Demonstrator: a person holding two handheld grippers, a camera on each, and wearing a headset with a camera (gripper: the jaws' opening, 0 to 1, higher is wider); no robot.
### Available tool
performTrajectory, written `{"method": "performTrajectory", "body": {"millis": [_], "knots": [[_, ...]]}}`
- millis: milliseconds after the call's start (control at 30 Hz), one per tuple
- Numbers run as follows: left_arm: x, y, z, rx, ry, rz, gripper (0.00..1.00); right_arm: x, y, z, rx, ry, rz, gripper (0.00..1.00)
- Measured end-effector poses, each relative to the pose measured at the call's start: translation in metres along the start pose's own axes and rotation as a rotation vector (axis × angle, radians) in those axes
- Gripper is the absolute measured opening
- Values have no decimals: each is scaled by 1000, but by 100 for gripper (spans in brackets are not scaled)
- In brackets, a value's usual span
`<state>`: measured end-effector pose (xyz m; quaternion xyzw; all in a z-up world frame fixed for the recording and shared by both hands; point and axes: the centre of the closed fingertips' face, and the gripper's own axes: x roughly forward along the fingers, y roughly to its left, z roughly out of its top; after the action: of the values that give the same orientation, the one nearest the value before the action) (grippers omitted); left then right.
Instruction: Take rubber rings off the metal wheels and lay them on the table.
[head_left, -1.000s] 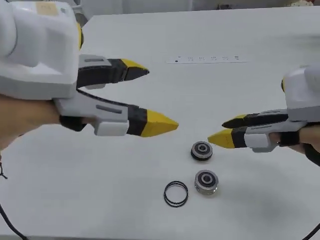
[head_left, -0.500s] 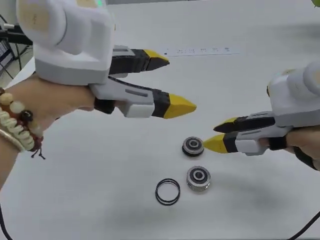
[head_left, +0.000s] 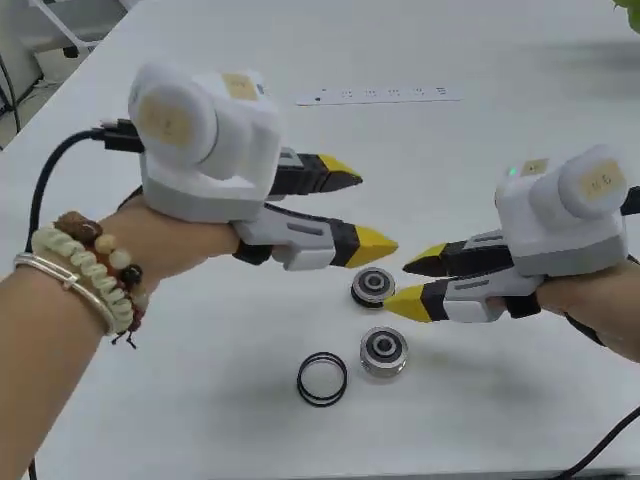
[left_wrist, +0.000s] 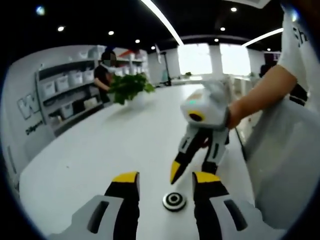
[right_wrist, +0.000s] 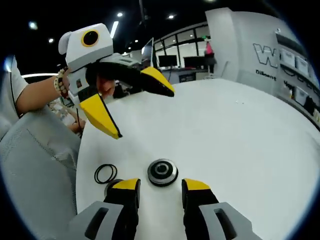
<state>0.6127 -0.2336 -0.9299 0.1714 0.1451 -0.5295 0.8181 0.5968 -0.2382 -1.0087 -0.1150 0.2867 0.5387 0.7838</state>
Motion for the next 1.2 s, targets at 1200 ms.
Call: {"method": "performTrajectory", "body": {"millis": [1200], "knots": [[33,-7,-69,-185,86,66,15,7,2,-8,28,40,-2,30]]}}
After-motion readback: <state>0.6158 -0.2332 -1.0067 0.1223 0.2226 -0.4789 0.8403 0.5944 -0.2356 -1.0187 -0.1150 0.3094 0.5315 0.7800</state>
